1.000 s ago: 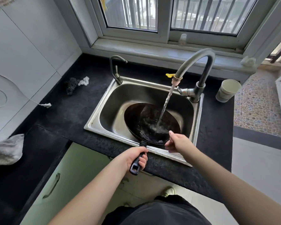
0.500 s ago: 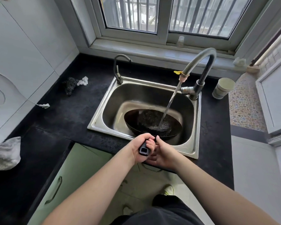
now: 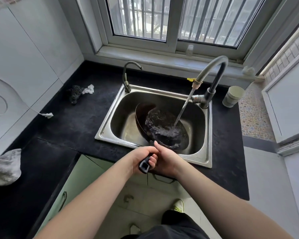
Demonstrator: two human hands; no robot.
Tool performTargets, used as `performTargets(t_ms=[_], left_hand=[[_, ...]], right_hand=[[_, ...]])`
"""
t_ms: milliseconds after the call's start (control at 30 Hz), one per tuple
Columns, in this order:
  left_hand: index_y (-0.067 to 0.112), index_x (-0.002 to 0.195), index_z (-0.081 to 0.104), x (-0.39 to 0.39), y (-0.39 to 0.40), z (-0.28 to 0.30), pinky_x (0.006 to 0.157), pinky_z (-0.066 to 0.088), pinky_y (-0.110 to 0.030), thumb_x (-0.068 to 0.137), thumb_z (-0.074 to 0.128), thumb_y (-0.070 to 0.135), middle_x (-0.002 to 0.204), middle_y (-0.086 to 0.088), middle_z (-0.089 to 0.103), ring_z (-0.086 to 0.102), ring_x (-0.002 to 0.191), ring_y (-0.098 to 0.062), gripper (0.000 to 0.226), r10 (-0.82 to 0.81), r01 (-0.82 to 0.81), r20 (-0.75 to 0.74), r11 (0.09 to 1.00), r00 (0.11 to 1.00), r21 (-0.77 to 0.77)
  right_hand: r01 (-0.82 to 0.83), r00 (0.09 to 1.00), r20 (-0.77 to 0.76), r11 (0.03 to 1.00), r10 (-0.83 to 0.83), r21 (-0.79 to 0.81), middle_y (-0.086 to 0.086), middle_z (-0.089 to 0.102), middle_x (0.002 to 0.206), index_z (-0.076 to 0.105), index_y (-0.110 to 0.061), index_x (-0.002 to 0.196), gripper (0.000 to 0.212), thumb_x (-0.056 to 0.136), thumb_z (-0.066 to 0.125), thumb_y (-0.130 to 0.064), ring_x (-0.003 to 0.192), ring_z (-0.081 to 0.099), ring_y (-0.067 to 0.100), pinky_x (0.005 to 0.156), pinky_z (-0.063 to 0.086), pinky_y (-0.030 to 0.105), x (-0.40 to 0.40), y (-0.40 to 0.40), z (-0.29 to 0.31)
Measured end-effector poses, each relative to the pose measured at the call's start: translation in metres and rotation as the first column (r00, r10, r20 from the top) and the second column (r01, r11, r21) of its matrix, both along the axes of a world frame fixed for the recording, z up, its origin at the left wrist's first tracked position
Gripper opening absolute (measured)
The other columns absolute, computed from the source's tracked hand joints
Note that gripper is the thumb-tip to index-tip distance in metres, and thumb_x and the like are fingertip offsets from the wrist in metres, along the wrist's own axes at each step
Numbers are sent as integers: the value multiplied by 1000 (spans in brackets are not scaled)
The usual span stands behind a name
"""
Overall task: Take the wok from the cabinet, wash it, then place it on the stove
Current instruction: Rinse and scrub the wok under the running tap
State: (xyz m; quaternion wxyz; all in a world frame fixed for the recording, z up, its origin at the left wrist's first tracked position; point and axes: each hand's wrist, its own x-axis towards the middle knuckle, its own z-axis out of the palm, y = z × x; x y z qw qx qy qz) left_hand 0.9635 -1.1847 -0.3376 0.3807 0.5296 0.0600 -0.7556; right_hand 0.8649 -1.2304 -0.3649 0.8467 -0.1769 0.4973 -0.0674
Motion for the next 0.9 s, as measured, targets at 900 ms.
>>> performTargets(t_ms=[900], left_hand=[[2,62,44,41,-19,120,74,48,-33,102,27,9,60,-13,44,57,71,-28,44,-659,595,748,573,-73,563]], right_hand=[[28,964,265,996,-3,-88,14,62,89,58,-5,119,53,95,49,-51,61,53,22,49,49,25,84,5,73]])
